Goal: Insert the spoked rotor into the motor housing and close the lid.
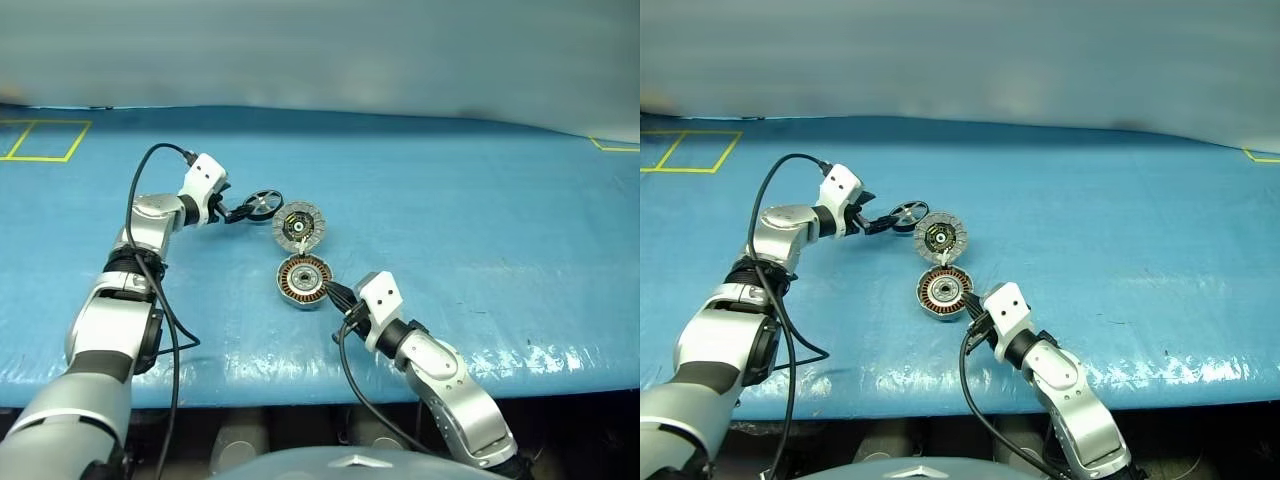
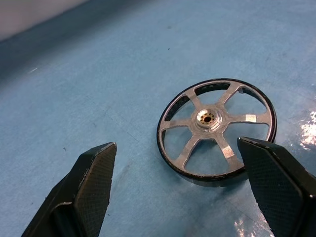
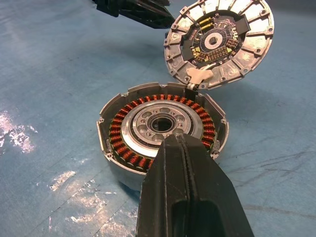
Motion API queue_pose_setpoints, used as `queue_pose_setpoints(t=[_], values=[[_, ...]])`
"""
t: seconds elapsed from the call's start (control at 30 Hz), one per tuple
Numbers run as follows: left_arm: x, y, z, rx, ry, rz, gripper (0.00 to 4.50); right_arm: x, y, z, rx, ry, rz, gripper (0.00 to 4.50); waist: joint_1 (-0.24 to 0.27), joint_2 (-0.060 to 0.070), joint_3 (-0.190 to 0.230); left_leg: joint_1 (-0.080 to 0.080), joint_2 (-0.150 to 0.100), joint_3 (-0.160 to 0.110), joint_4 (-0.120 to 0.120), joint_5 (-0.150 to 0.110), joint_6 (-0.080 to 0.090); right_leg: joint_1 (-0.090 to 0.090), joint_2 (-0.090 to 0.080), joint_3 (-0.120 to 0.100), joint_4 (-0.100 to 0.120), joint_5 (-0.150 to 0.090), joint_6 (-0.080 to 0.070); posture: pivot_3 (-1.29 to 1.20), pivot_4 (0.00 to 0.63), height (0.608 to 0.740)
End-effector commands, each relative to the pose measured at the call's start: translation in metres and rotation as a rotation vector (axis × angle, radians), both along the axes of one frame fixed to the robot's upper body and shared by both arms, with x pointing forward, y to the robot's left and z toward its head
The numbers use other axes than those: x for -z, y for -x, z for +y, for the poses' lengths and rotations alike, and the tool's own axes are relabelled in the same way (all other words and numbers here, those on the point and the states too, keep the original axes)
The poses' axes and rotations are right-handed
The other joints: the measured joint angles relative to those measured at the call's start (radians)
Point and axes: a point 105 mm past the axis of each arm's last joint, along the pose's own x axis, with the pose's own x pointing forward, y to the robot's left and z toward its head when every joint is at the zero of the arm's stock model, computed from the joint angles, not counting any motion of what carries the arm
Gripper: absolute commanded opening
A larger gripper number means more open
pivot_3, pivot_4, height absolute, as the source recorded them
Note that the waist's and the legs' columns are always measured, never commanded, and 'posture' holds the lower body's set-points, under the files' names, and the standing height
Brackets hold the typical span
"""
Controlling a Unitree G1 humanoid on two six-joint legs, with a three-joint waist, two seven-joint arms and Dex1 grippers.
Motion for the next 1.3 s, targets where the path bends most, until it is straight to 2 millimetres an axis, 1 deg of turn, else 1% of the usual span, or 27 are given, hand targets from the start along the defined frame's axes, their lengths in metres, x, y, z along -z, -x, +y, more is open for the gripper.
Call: queue_pose_setpoints(t=[0.03, 0.13, 0.37, 0.57, 0.67, 0.77, 0.93, 1.3], values=[[-0.014, -0.006, -0.008, 0.026, -0.010, -0.052, 4.23, -0.010, 0.000, 0.001, 0.006, -0.018, -0.042, 0.00, 0.000, 0.000, 0.000, 0.000, 0.000, 0.000, 0.000, 0.000, 0.000, 0.000, 0.000, 0.000, 0.000, 0.000, 0.000, 0.00, 0.150, 0.740], [-0.010, -0.005, -0.011, 0.045, -0.013, -0.030, 4.23, -0.009, 0.000, 0.001, 0.010, -0.016, -0.042, 0.00, 0.001, 0.000, 0.000, 0.000, 0.000, 0.000, 0.001, 0.000, 0.000, 0.000, 0.000, 0.000, 0.000, 0.000, 0.000, 0.00, 0.150, 0.740], [-0.008, -0.007, -0.010, 0.029, -0.020, -0.010, 4.23, -0.009, 0.000, -0.001, 0.022, -0.013, -0.043, 0.00, 0.001, 0.000, 0.000, 0.000, 0.000, 0.000, 0.002, 0.000, 0.000, 0.001, 0.000, 0.000, 0.001, 0.000, 0.001, 0.00, 0.150, 0.740], [-0.004, -0.005, -0.010, 0.066, -0.113, -0.009, 4.23, -0.009, -0.001, 0.000, 0.023, -0.013, -0.042, 0.00, 0.001, 0.000, 0.000, 0.000, 0.000, 0.000, 0.002, 0.000, 0.000, 0.001, 0.000, 0.000, 0.001, 0.000, 0.001, 0.00, 0.150, 0.740], [-0.006, -0.006, -0.010, 0.075, -0.138, -0.032, 4.23, -0.009, -0.002, 0.001, 0.022, -0.013, -0.042, 0.00, 0.001, 0.000, 0.000, 0.000, 0.000, 0.000, 0.002, 0.000, 0.000, 0.001, 0.000, 0.000, 0.001, 0.000, 0.001, 0.00, 0.150, 0.740], [-0.012, -0.008, -0.014, 0.077, -0.117, -0.058, 4.23, -0.009, -0.002, 0.002, 0.020, -0.013, -0.042, 0.00, 0.001, 0.000, 0.000, 0.000, 0.000, 0.000, 0.003, 0.000, 0.000, 0.001, 0.000, 0.000, 0.001, 0.000, 0.001, 0.00, 0.150, 0.740], [-0.015, -0.009, -0.017, 0.087, -0.122, -0.068, 4.23, -0.008, -0.002, 0.003, 0.018, -0.012, -0.040, 0.00, 0.001, 0.000, 0.000, 0.000, 0.000, 0.000, 0.003, 0.000, 0.000, 0.001, 0.000, 0.000, 0.001, 0.001, 0.001, 0.00, 0.150, 0.740], [-0.014, -0.010, -0.030, 0.134, -0.166, -0.080, 4.23, -0.006, -0.002, 0.002, 0.030, -0.010, -0.035, 0.00, 0.001, 0.000, 0.000, 0.000, 0.000, 0.000, 0.003, 0.000, 0.000, 0.001, 0.000, 0.000, 0.002, 0.001, 0.001, 0.00, 0.150, 0.740]])
